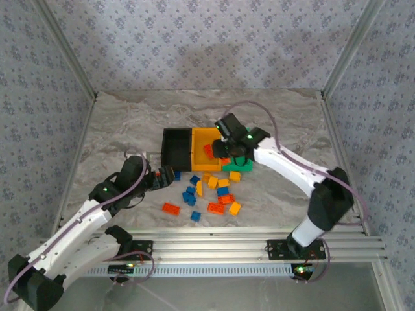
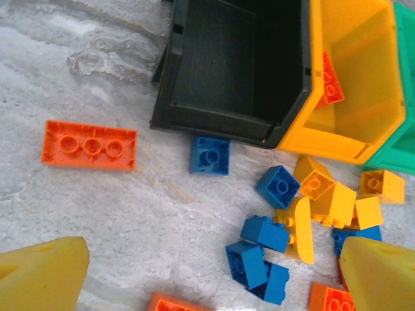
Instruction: Sort the legos into containers by color
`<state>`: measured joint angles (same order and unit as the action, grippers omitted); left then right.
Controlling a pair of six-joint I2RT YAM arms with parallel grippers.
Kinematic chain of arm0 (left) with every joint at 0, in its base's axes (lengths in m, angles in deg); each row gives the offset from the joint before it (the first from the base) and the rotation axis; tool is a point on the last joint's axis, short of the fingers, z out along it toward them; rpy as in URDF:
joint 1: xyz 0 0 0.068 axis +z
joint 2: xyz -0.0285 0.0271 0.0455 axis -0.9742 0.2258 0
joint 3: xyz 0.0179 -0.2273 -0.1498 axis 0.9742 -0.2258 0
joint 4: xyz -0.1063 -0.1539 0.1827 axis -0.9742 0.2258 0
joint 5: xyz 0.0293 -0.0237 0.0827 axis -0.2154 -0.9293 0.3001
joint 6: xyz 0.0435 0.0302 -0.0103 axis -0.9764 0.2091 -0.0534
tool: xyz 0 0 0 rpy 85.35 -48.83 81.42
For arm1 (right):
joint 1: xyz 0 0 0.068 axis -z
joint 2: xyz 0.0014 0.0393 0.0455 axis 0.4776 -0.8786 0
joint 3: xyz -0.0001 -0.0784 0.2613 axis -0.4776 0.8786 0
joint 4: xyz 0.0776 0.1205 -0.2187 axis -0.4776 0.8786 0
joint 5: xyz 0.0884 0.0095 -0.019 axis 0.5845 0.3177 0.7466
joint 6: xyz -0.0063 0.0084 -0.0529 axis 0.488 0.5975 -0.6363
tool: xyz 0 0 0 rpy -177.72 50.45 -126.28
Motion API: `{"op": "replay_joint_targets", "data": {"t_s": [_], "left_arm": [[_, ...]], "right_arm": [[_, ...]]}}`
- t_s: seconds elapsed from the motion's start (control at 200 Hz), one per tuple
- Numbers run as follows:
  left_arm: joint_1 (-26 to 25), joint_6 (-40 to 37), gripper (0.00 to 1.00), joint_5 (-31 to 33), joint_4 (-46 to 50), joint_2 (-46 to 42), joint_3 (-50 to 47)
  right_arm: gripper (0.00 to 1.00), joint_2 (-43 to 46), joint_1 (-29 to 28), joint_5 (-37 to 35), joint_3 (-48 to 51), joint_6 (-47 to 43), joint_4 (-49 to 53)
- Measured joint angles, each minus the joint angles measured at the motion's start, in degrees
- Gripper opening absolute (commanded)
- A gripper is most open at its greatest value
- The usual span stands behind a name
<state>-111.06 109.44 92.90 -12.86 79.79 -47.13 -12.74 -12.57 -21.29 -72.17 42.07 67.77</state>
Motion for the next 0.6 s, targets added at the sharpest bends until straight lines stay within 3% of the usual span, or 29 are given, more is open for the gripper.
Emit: {"op": "replay_joint_targets", "data": {"t_s": [0.215, 0.34, 0.4, 0.6], "left_arm": [[0.17, 0.13, 1.0, 1.14, 4.11, -0.33, -0.22], [1.03, 0.22, 0.99, 1.42, 5.01, -1.07, -1.22], [1.64, 0.59, 0.99, 1.22, 5.07, -1.01, -1.6], [3.04, 0.57, 0.99, -1.31, 5.92, 1.14, -1.84]], "right_arm": [[0.45, -14.51, 0.09, 1.11, -11.52, -0.22, -2.54], [0.7, -18.38, 0.92, 1.6, -13.7, -0.04, -3.1], [0.77, -19.06, 1.46, 1.86, -14.16, 0.13, -3.13], [0.8, -18.73, 2.73, 2.23, -14.27, 0.68, -4.59]]}}
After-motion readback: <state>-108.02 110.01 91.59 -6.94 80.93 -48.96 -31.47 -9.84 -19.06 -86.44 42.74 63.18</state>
